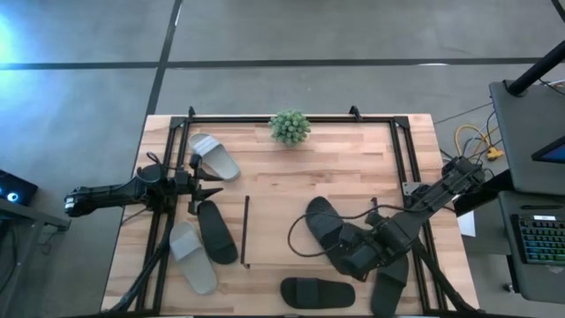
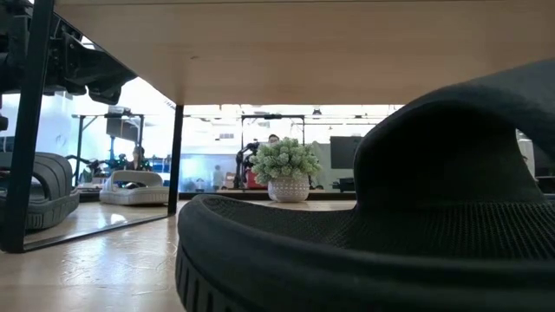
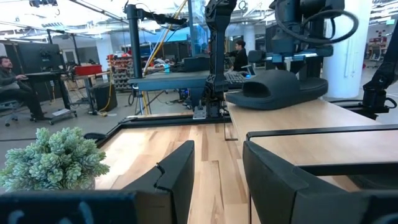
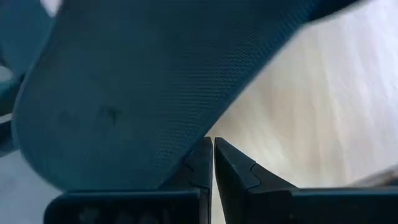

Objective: Pick and place slides into the shelf
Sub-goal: Put the black slipper on the shelf

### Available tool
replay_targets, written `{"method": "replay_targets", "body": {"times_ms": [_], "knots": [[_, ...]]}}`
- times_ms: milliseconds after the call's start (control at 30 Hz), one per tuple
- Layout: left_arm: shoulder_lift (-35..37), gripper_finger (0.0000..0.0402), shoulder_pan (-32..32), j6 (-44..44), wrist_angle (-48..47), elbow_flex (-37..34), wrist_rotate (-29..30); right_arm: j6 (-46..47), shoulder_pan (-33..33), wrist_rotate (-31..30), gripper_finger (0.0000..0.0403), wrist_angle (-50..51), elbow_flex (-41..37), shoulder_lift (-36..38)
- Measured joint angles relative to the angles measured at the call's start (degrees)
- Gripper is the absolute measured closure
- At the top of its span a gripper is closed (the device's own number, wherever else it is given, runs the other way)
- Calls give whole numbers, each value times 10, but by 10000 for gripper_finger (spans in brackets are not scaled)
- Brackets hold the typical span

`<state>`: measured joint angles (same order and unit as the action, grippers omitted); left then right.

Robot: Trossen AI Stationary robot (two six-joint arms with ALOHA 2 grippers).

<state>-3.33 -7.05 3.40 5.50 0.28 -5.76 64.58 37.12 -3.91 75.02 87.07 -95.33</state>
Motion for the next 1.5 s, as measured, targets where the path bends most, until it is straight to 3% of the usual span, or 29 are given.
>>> {"method": "replay_targets", "body": {"times_ms": [533, 967, 1200, 1400, 1500], "knots": [[0, 278, 0, 0, 0, 0, 0, -53, -25, -34, 394, -81, -3, -4], [0, 278, 0, 0, 0, 0, 0, -36, -4, -37, 394, -13, -3, -3], [0, 278, 0, 0, 0, 0, 0, 11, 44, -99, 394, -12, -3, 23], [0, 278, 0, 0, 0, 0, 0, 54, 136, -179, 394, -12, 1, 54], [0, 278, 0, 0, 0, 0, 0, 63, 178, -179, 394, -15, 8, 56]]}}
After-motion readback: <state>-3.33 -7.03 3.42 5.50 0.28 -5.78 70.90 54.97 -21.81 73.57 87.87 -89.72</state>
